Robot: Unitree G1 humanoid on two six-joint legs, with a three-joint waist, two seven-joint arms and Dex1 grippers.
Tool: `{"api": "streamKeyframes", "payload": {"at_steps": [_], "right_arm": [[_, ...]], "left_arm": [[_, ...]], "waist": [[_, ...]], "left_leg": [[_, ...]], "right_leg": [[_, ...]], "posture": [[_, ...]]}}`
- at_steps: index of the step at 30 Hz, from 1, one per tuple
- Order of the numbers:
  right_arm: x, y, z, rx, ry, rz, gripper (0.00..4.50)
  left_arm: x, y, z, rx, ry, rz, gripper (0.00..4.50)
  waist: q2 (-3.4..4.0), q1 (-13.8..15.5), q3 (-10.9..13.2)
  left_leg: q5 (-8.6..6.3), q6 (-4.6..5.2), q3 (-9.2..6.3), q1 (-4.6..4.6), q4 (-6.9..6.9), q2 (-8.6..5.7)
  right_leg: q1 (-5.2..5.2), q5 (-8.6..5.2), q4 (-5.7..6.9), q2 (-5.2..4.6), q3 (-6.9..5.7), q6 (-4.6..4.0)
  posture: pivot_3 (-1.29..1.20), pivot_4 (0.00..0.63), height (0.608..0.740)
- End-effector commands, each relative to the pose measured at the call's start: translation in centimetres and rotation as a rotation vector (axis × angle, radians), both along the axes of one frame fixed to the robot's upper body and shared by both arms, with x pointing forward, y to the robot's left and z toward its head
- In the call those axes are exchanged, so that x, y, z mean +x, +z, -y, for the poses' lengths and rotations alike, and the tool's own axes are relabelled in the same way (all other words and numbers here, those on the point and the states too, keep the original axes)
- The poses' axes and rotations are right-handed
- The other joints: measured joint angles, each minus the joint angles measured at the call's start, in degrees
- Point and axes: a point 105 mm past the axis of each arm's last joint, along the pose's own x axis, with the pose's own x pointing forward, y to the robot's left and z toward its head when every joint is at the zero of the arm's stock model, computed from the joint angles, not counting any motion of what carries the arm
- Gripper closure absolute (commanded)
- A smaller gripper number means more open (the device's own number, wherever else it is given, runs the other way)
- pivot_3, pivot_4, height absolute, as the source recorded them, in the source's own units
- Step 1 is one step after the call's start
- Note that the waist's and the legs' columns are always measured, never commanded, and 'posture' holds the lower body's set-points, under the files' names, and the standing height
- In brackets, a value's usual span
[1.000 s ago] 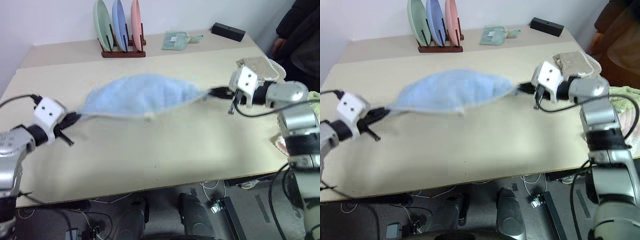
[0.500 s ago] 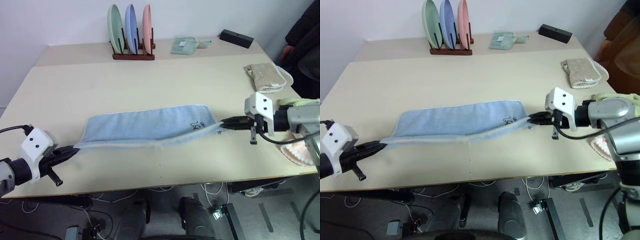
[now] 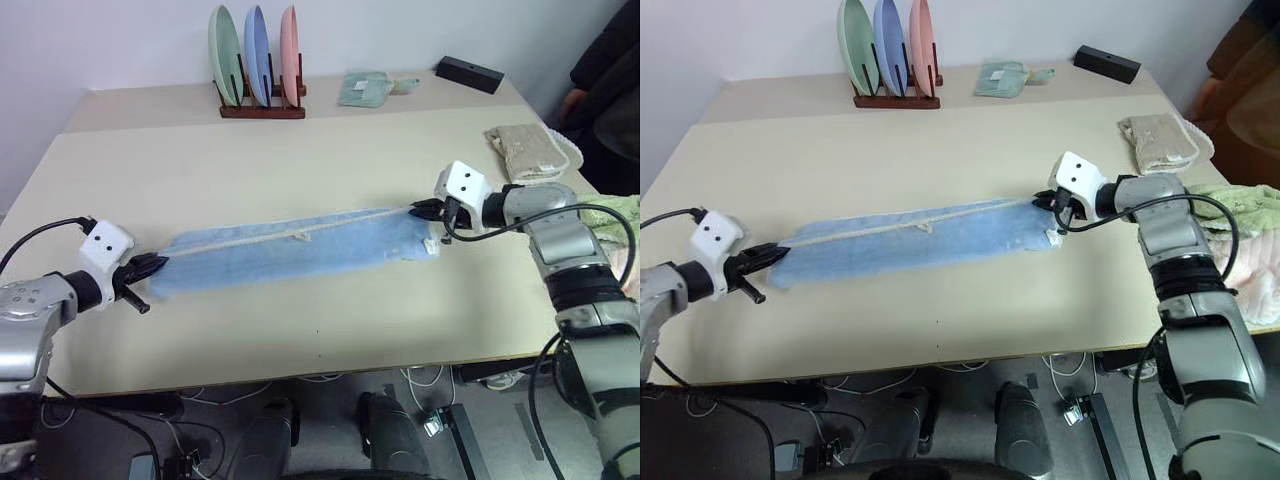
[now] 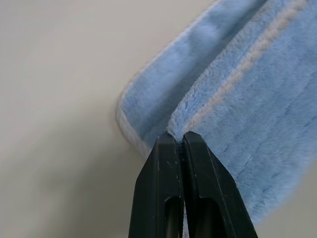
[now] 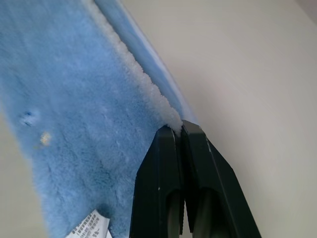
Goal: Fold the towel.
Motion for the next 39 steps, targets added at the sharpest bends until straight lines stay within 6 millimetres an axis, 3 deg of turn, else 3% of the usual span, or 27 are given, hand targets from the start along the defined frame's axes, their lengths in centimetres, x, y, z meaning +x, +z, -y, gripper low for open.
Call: {"api": "streamKeyframes", "payload": {"at_steps": [1, 9, 11, 12, 14, 18, 24, 27, 29, 34, 39], "right_arm": [[0.9, 1.4, 0.0, -0.001, -0.01, 0.063, 4.47], [1.6, 0.9, -0.2, 0.023, -0.03, 0.065, 4.47], [1.7, 0.9, -0.2, 0.04, -0.04, 0.061, 3.89], [1.7, 0.9, -0.3, 0.049, -0.038, 0.056, 3.57], [1.8, 1.2, -0.1, 0.056, -0.056, 0.079, 2.58], [2.3, 2.0, 0.8, 0.06, -0.12, 0.141, 0.67], [2.0, 3.1, 2.9, 0.073, -0.211, 0.21, 0.67], [-0.2, 3.2, 4.1, 0.161, -0.241, 0.163, 0.67], [-2.0, 2.9, 4.1, 0.242, -0.253, 0.096, 0.11], [-6.0, 1.2, 3.0, 0.418, -0.311, -0.07, 0.01], [-9.1, -1.0, 0.8, 0.642, -0.395, -0.272, 0.01]], "left_arm": [[1.1, 0.4, -0.6, 0.028, 0.014, 0.038, 4.5], [2.2, -0.2, -1.2, -0.021, 0.048, 0.032, 4.5], [2.2, -0.2, -1.2, -0.036, 0.051, 0.033, 4.5], [2.3, -0.2, -1.3, -0.045, 0.061, 0.036, 4.21], [2.4, 0.0, -1.7, -0.049, 0.09, 0.053, 3.52], [2.8, 0.6, -2.9, -0.05, 0.18, 0.111, 1.61], [3.3, 2.1, -6.2, -0.233, 0.475, 0.223, 1.61], [2.4, 2.7, -5.2, -0.352, 0.466, 0.269, 1.61], [1.7, 2.9, -4.8, -0.382, 0.458, 0.29, 1.56], [0.2, 2.4, -2.0, -0.334, 0.338, 0.258, 1.56], [-0.4, 3.2, -1.2, -0.274, 0.296, 0.291, 1.56]], "waist": [[0.0, -0.06, 0.0], [0.0, -0.22, 0.0], [0.0, -0.29, 0.0], [0.0, -0.26, 0.0], [0.0, -0.25, 0.0], [0.0, -0.2, 0.0], [0.0, -0.05, 0.0], [-0.03, 0.24, -0.02], [-0.03, 0.27, -0.02], [-0.02, 0.1, -0.03], [-0.07, 0.38, -0.09]], "left_leg": [[0.01, -0.01, 0.0, -0.01, 0.0, 0.01], [0.0, -0.02, 0.01, -0.01, -0.03, 0.01], [0.01, -0.02, 0.01, -0.01, -0.02, 0.01], [0.01, -0.02, 0.01, -0.01, -0.02, 0.01], [0.0, -0.02, 0.01, -0.01, -0.02, 0.01], [0.01, -0.02, 0.01, -0.01, -0.02, 0.01], [0.01, -0.03, 0.0, -0.01, 0.0, 0.01], [0.01, -0.03, 0.0, -0.03, 0.0, 0.0], [-0.01, -0.04, -0.02, -0.05, 0.0, 0.08], [-0.02, -0.04, 0.03, -0.02, 0.04, 0.15], [-0.02, -0.03, 0.03, 0.03, 0.06, 0.19]], "right_leg": [[-0.01, 0.02, -0.01, 0.02, 0.0, -0.01], [-0.05, 0.05, 0.01, 0.04, 0.04, 0.01], [-0.06, 0.06, 0.03, 0.04, 0.04, 0.02], [-0.06, 0.06, 0.04, 0.04, 0.04, 0.02], [-0.06, 0.06, 0.05, 0.04, 0.04, 0.02], [-0.06, 0.06, 0.06, 0.04, 0.05, 0.02], [-0.08, 0.07, 0.08, 0.04, 0.07, 0.03], [-0.07, 0.08, 0.07, 0.03, 0.07, 0.05], [-0.06, 0.07, 0.0, 0.02, 0.09, 0.06], [-0.06, 0.09, 0.08, 0.03, 0.15, 0.04], [0.03, 0.09, 0.05, 0.08, 0.16, 0.03]], "posture": [[0.0, 0.15, 0.74], [0.0, 0.15, 0.74], [0.0, 0.15, 0.74], [0.0, 0.15, 0.74], [0.0, 0.15, 0.74], [0.0, 0.15, 0.74], [0.0, 0.15, 0.74], [0.0, 0.15, 0.74], [0.0, 0.15, 0.74], [0.0, 0.15, 0.74], [0.0, 0.15, 0.74]]}}
